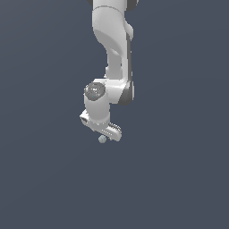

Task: Pick up the object and move it to a goal position.

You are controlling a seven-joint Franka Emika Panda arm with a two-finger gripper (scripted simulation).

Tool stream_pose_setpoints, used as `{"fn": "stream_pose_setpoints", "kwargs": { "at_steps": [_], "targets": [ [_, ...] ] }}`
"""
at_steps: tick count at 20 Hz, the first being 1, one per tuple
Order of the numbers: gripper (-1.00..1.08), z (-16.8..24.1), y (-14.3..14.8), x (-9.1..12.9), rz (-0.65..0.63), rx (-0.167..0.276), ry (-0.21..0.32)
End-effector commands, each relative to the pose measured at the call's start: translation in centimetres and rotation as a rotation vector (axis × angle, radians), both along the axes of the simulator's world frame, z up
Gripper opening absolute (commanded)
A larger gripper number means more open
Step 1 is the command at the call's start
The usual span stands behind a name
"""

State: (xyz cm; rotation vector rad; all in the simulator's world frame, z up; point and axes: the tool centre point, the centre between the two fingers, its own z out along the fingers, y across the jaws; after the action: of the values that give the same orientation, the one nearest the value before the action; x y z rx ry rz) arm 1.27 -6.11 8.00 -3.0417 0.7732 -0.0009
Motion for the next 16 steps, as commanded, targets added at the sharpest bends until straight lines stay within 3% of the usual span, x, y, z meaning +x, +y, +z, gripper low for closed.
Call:
{"fn": "stream_pose_setpoints", "kwargs": {
  "at_steps": [1, 9, 16],
  "targets": [
    [1.00, -0.6, -0.3, 0.0, -0.029, -0.002, 0.001],
    [1.00, -1.2, -0.4, -0.1, -0.039, -0.003, 0.002],
    [1.00, -4.4, -0.5, -0.2, -0.043, -0.003, 0.002]
  ]
}}
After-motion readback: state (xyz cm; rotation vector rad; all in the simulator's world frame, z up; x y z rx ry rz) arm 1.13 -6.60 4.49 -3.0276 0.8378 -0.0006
